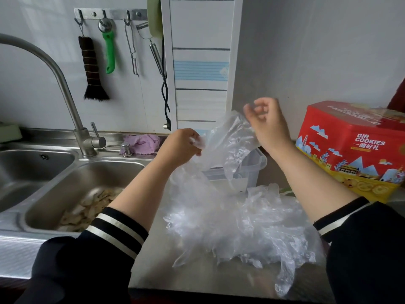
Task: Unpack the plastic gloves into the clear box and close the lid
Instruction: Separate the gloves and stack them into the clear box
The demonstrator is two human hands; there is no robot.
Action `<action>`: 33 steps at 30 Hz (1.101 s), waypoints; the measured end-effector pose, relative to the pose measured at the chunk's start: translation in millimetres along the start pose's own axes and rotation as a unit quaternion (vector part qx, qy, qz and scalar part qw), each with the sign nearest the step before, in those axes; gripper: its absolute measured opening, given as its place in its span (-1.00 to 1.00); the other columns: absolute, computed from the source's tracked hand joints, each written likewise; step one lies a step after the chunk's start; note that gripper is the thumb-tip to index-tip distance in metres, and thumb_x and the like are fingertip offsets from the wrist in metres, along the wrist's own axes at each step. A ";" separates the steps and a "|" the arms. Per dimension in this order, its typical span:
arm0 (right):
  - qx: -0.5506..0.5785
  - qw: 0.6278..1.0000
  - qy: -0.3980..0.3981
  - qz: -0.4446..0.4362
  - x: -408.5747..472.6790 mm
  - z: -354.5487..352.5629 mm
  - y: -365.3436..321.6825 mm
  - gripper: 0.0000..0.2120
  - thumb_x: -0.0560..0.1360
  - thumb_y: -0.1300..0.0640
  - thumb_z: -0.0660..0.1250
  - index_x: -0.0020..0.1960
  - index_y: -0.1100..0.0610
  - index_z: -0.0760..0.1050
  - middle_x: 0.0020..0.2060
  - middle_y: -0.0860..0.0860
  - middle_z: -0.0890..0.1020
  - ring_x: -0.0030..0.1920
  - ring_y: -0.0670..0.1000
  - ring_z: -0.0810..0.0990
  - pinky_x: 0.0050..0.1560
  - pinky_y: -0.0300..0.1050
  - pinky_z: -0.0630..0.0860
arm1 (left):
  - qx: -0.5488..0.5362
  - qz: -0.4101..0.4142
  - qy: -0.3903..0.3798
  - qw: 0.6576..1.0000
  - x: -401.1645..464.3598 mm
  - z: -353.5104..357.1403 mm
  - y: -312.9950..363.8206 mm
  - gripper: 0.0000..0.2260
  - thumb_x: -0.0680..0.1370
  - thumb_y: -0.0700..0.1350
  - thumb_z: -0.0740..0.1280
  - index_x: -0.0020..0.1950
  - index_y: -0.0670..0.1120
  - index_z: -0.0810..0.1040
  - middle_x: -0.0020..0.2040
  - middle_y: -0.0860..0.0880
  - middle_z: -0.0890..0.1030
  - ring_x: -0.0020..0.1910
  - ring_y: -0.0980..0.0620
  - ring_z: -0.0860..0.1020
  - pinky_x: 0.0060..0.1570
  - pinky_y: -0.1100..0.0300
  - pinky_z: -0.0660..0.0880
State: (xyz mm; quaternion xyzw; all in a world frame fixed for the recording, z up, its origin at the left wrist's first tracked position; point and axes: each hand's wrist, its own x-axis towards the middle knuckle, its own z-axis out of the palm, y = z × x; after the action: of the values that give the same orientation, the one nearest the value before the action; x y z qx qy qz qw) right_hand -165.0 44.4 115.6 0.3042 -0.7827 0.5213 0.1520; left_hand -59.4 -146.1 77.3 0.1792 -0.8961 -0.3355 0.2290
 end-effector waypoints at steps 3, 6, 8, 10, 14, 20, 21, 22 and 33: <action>-0.122 0.981 -0.139 -0.064 5.0 6.8 1.1 -0.48 0.41 -0.14 0.44 0.25 0.04 0.36 0.17 -0.01 0.38 0.14 -0.03 0.42 0.12 -0.18 0.37 | 0.034 0.002 -0.004 0.999 3.6 1.3 0.8 -0.82 0.44 -0.25 0.36 -0.10 0.04 0.51 -0.34 0.14 0.62 -0.27 0.07 0.54 -0.33 0.22 0.43; -0.217 0.945 -0.242 -0.028 12.6 21.3 10.9 -0.67 0.44 0.10 0.45 0.11 0.05 0.37 0.14 0.04 0.48 0.06 0.06 0.49 0.05 -0.10 0.42 | 0.054 0.003 0.005 0.999 7.1 3.5 -0.5 -0.79 0.44 -0.26 0.32 -0.15 0.08 0.51 -0.41 0.18 0.60 -0.27 0.06 0.57 -0.34 0.23 0.45; -0.215 0.924 -0.317 0.003 15.0 32.3 15.7 -0.83 0.45 0.26 0.40 -0.06 0.06 0.47 0.07 0.08 0.59 -0.04 0.03 0.52 -0.02 -0.15 0.44 | 0.052 0.001 0.002 0.999 9.2 4.3 -3.9 -0.87 0.46 -0.19 0.32 -0.13 0.05 0.54 -0.38 0.15 0.62 -0.29 0.06 0.56 -0.35 0.24 0.44; -0.231 0.916 -0.329 0.008 16.4 39.6 19.5 -0.79 0.46 0.36 0.32 -0.17 0.06 0.55 0.00 0.07 0.65 -0.07 -0.01 0.54 -0.04 -0.20 0.43 | 0.049 -0.002 0.007 0.999 9.4 3.9 -8.2 -0.93 0.47 -0.09 0.38 -0.06 -0.01 0.56 -0.27 0.11 0.64 -0.26 0.06 0.56 -0.27 0.22 0.46; -0.337 0.878 -0.341 -0.001 21.1 55.6 29.7 -0.69 0.48 0.37 0.21 -0.12 0.05 0.63 -0.02 0.01 0.64 -0.01 0.05 0.59 0.05 -0.14 0.51 | -0.021 -0.013 0.042 0.999 11.0 -6.1 -20.4 -0.89 0.48 -0.03 0.43 -0.04 0.00 0.58 -0.11 0.07 0.63 -0.12 0.11 0.60 -0.11 0.16 0.50; -0.451 0.704 -0.546 0.056 15.8 82.5 38.6 -0.66 0.51 -0.02 0.38 0.13 0.22 0.58 0.00 0.09 0.59 -0.05 0.11 0.53 -0.06 -0.08 0.47 | -0.249 -0.033 0.099 0.963 1.9 -28.1 -21.4 -0.97 0.52 -0.15 0.42 -0.11 -0.10 0.61 -0.25 0.00 0.67 -0.31 0.05 0.48 -0.09 0.04 0.52; -0.440 0.694 -0.564 0.083 14.5 83.8 39.7 -0.65 0.52 -0.03 0.36 0.17 0.20 0.57 0.08 0.10 0.59 0.00 0.13 0.56 0.00 -0.05 0.51 | -0.265 -0.033 0.103 0.958 1.5 -30.1 -21.1 -0.96 0.52 -0.15 0.41 -0.11 -0.10 0.61 -0.27 0.02 0.67 -0.28 0.00 0.48 -0.10 0.02 0.52; -0.437 0.689 -0.571 0.090 13.4 85.0 40.3 -0.66 0.52 -0.04 0.35 0.19 0.16 0.56 0.14 0.11 0.59 0.05 0.14 0.57 0.08 -0.01 0.54 | -0.274 -0.033 0.106 0.955 0.4 -32.4 -19.9 -0.96 0.53 -0.15 0.40 -0.10 -0.10 0.60 -0.28 0.04 0.67 -0.27 -0.01 0.47 -0.14 0.07 0.51; 0.028 0.899 -0.417 0.126 10.9 37.5 -21.7 -0.22 0.40 -0.48 -0.03 0.02 0.14 0.61 -0.10 0.02 0.68 -0.06 0.04 0.60 -0.03 -0.11 0.46 | -0.425 -0.035 0.194 0.883 2.0 -40.8 3.8 -0.90 0.57 -0.12 0.35 -0.14 -0.04 0.55 -0.37 0.10 0.61 -0.37 0.08 0.46 -0.21 0.08 0.47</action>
State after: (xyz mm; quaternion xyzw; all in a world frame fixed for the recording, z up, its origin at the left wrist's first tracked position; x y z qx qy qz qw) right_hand -156.6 1.0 121.9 0.3969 -0.7910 0.3834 -0.2644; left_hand -40.0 -165.5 107.7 0.1575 -0.5983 -0.6509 0.4401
